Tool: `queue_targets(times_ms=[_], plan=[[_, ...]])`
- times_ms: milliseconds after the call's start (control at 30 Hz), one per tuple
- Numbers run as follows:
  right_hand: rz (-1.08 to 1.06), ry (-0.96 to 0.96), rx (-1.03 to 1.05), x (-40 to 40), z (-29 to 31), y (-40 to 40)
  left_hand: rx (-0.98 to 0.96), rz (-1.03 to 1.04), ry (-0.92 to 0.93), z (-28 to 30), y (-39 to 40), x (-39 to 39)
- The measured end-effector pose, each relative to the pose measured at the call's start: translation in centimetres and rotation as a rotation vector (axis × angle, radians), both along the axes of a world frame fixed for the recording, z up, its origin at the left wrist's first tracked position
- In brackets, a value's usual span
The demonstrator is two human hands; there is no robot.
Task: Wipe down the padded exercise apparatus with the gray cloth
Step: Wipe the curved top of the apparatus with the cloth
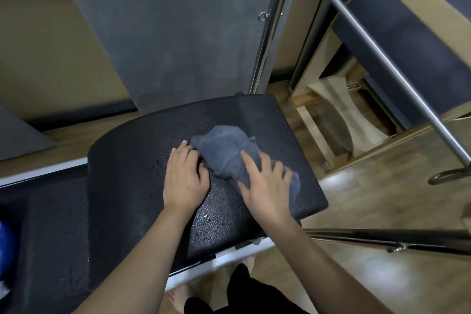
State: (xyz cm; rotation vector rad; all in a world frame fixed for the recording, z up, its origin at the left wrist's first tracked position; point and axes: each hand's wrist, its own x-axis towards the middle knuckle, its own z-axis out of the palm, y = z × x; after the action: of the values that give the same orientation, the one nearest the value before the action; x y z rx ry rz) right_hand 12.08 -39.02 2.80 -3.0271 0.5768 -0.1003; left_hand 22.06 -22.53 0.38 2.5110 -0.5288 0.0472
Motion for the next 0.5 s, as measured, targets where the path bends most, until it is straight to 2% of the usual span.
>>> queue_targets(times_ms=[100,167,333,433,500], plan=[[-0.039,0.001,0.008,-4.3,-0.8,-1.5,-0.001,0.005,-0.001,0.0,0.0,0.0],[-0.172,0.030,0.068,-4.3,-0.9,-3.7,-0.016,0.014,-0.006,0.1,-0.1,0.0],[-0.521,0.024,0.189,3.3,-1.5,-9.8,-0.017,0.011,-0.014,0.1,-0.1,0.0],[-0.571,0.035,0.273,8.0,-1.7,-11.3,-0.012,0.013,-0.020,0.2,-0.2,0.0],[-0.536,0.033,0.240,9.7,-1.4,-10.3,-0.011,0.013,-0.021,0.2,-0.2,0.0]])
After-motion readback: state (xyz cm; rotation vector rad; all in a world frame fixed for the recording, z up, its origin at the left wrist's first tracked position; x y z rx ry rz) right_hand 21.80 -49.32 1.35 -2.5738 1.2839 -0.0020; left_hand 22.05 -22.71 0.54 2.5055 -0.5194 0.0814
